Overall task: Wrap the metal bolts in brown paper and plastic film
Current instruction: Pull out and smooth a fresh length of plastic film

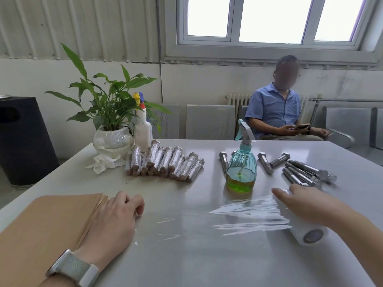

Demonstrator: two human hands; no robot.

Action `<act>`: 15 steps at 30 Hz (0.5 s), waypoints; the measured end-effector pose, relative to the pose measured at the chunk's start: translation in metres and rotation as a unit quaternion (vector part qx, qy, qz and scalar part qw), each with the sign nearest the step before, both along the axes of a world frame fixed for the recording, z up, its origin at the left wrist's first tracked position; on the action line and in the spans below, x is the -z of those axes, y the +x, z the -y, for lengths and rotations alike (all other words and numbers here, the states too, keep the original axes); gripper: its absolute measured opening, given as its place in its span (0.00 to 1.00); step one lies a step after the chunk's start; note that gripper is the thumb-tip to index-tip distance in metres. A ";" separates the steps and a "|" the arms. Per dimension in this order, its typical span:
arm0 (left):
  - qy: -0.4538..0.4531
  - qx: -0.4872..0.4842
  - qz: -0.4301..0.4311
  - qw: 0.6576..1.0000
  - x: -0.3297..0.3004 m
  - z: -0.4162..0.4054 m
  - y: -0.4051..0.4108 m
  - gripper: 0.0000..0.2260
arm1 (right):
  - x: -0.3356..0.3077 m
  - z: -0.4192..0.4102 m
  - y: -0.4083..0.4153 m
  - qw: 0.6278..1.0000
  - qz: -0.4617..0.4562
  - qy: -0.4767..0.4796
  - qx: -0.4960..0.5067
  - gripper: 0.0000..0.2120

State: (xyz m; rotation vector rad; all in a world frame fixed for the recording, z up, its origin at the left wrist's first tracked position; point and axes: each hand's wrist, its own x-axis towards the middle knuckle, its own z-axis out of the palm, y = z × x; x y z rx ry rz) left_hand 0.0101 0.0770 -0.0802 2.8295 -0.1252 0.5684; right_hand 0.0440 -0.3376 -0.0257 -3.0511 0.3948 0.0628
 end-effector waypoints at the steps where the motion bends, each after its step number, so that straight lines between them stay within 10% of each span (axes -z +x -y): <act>1: 0.002 0.002 -0.003 1.000 -0.001 0.000 0.000 0.11 | 0.000 -0.001 0.000 1.000 -0.002 -0.005 0.000 0.30; 15: 0.004 0.002 -0.033 0.999 -0.012 0.000 -0.006 0.10 | 0.001 -0.007 -0.001 0.998 0.010 -0.054 0.002 0.33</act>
